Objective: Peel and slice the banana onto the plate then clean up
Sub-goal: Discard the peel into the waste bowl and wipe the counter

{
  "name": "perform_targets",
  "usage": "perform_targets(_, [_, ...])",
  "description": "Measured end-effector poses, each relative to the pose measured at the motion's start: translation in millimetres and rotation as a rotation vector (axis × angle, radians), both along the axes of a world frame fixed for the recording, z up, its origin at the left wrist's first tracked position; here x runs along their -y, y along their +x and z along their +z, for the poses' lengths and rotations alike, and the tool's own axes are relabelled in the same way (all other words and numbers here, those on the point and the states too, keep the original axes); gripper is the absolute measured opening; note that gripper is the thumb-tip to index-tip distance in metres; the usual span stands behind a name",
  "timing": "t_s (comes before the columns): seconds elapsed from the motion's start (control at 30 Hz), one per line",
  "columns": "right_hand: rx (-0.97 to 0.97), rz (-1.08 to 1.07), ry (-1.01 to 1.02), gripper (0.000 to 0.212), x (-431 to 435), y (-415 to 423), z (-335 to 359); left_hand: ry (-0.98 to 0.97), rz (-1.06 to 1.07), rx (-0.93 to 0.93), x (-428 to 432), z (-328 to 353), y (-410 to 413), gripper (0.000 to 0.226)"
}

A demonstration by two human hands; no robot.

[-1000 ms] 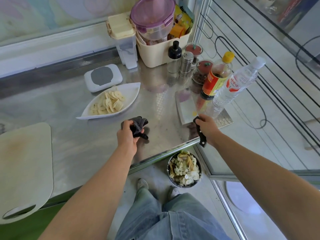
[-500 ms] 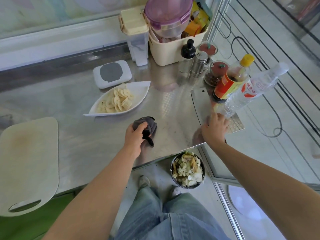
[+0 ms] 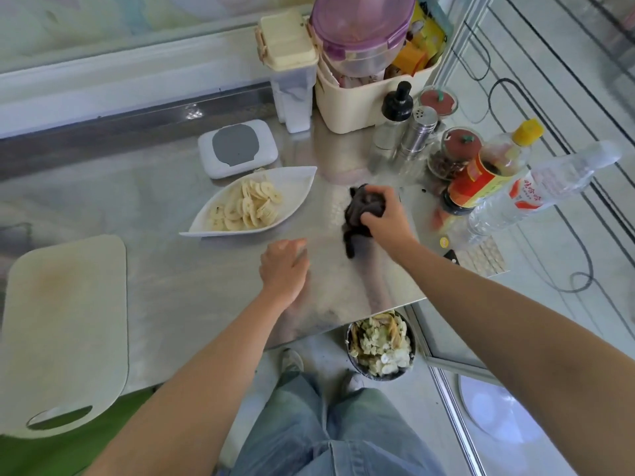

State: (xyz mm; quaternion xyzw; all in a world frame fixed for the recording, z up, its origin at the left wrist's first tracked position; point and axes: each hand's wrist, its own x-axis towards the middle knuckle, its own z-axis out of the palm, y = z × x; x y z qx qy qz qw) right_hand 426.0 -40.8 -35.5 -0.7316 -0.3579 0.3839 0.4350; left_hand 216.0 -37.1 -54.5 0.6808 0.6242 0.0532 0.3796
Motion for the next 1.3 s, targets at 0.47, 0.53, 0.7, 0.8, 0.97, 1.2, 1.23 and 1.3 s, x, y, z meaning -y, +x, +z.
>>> perform_targets(0.47, [0.205,0.578,0.069,0.047,-8.8,-62.1,-33.6,0.338,-0.1,-0.011,-13.6,-21.1,-44.9,0.03])
perform_targets(0.53, [0.15,0.351,0.079,0.044,-22.2,-44.7,-16.8,0.364,-0.09,0.032,-15.0,-23.1,-47.5,0.029])
perform_targets(0.7, [-0.185,-0.086,-0.049,0.042,-42.4,-15.1,14.0,0.348,-0.034,0.084,-14.6,-19.9,-44.8,0.025])
perform_targets(0.8, [-0.603,-0.152,-0.177,0.035,-27.5,-21.0,15.9,0.084,0.076,0.269,-15.6,-13.9,-35.6,0.016])
perform_targets(0.97, [-0.931,-0.088,-0.192,0.024,4.9,-40.3,15.2,-0.518,0.213,0.736,-10.0,16.6,-7.0,0.026])
perform_targets(1.2, [-0.568,0.295,-0.196,0.062,40.9,-34.6,16.8,-0.348,0.224,0.812,8.0,34.3,2.2,0.016])
perform_targets(1.23, [-0.519,0.318,-0.209,0.055,46.5,-34.5,17.9,-0.368,0.209,0.831,11.0,38.0,3.2,0.016])
perform_targets(1.3, [-0.488,0.26,-0.191,0.029,58.4,-34.3,20.8,-0.383,0.191,0.852,20.1,44.3,5.3,0.017])
